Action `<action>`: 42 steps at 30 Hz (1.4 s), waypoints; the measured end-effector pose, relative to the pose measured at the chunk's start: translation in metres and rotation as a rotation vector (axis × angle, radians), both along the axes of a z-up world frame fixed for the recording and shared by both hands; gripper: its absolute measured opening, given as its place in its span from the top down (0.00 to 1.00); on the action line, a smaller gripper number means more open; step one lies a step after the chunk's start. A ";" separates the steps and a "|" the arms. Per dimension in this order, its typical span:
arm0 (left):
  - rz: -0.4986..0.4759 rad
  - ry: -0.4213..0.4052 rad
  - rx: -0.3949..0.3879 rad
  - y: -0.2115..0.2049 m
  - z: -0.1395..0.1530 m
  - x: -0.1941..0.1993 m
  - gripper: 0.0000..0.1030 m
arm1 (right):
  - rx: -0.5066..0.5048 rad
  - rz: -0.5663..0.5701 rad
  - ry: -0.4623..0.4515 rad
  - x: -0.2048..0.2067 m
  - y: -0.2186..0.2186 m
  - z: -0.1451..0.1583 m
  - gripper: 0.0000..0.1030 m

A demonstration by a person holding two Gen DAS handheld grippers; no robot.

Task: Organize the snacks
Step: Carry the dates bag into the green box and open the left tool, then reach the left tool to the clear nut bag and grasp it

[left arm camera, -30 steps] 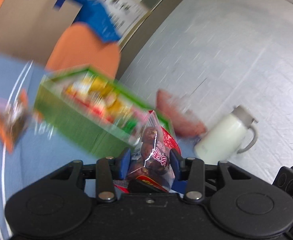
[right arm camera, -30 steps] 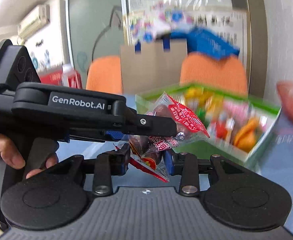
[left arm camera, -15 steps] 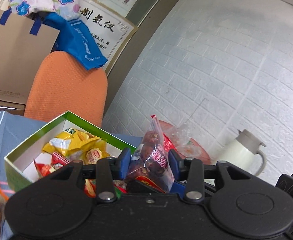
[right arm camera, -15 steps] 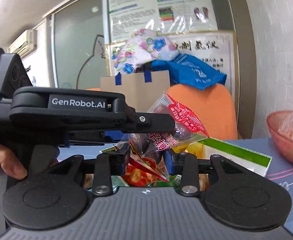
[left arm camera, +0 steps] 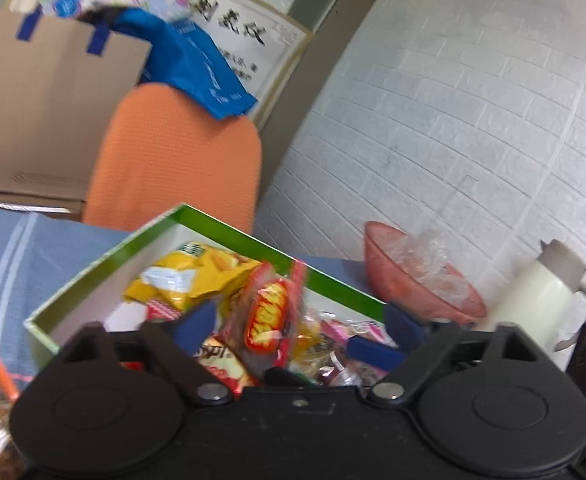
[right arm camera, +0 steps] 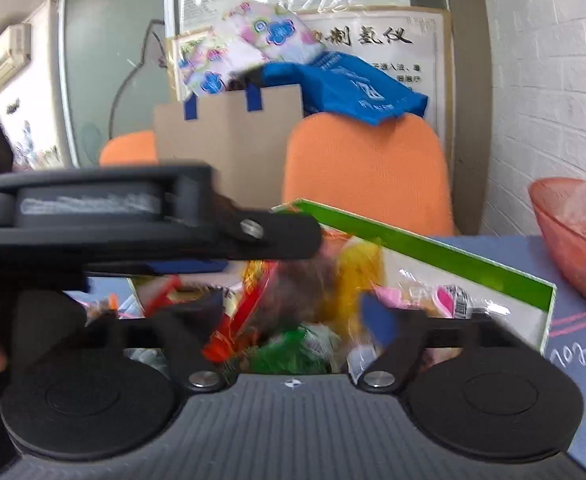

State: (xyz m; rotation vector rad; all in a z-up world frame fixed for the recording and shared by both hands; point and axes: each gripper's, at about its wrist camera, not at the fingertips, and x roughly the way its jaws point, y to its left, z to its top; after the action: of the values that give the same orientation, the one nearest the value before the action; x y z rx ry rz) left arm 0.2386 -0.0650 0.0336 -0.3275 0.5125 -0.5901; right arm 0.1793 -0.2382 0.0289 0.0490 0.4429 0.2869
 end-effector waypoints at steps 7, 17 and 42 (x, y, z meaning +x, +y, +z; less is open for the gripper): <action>0.032 -0.011 -0.063 0.035 0.008 -0.041 0.00 | -0.001 -0.024 -0.096 -0.038 -0.009 0.009 0.00; 0.284 0.000 0.052 0.111 -0.008 -0.056 0.00 | 0.085 0.000 -0.119 -0.093 -0.007 0.011 0.00; 0.150 0.185 -0.106 0.085 -0.050 -0.137 0.00 | 0.006 0.238 0.081 -0.121 0.036 -0.030 0.00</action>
State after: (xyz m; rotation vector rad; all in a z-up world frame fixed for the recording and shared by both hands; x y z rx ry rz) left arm 0.1014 0.0205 -0.0159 -0.5197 0.6302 -0.4440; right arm 0.0587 -0.2025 -0.0007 0.0136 0.5293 0.5212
